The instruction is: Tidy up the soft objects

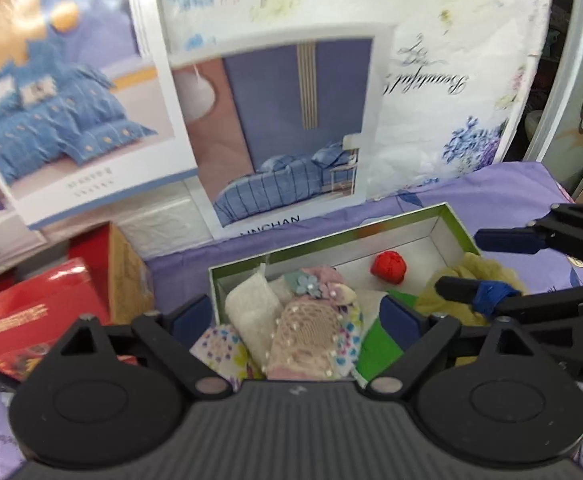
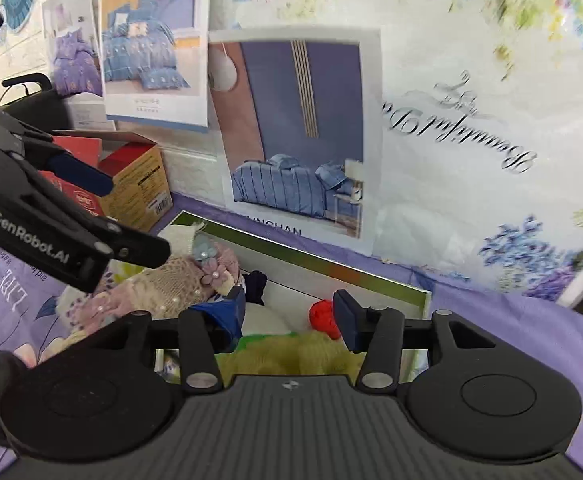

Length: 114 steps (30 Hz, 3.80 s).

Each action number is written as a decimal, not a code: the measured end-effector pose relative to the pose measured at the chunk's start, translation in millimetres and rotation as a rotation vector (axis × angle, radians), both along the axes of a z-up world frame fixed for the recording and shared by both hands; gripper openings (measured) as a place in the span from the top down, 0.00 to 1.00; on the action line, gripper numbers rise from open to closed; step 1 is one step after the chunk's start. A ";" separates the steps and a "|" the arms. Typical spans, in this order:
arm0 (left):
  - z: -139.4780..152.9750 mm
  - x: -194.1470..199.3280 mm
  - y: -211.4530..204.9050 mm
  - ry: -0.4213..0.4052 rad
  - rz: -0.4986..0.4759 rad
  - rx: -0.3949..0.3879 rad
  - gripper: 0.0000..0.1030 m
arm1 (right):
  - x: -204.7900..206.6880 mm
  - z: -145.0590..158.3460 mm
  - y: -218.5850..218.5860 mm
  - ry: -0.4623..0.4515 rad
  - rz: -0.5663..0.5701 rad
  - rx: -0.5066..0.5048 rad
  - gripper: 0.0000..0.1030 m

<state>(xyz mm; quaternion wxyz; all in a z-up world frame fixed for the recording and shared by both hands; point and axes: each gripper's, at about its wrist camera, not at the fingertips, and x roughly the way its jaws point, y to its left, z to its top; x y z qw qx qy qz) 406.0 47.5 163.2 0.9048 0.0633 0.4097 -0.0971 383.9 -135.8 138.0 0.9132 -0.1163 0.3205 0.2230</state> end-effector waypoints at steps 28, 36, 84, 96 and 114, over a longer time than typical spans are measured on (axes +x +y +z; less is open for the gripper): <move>48.4 -293.2 -33.8 -0.495 0.093 -0.112 0.00 | -267.1 -9.8 -11.9 -0.406 -0.197 0.160 0.55; -2.1 -327.6 -54.1 -0.510 0.204 -0.056 0.00 | -287.9 -50.2 -13.5 -0.355 -0.374 0.243 0.52; -123.6 -338.8 -45.6 -0.140 0.302 0.022 0.00 | -326.2 -121.0 -41.1 -0.077 -0.428 0.172 0.50; -121.9 -343.2 -46.4 -0.136 0.290 0.018 0.00 | -331.4 -115.3 -37.2 -0.097 -0.404 0.176 0.50; -124.4 -341.3 -47.5 -0.127 0.289 0.011 0.00 | -331.2 -116.6 -32.4 -0.093 -0.392 0.174 0.49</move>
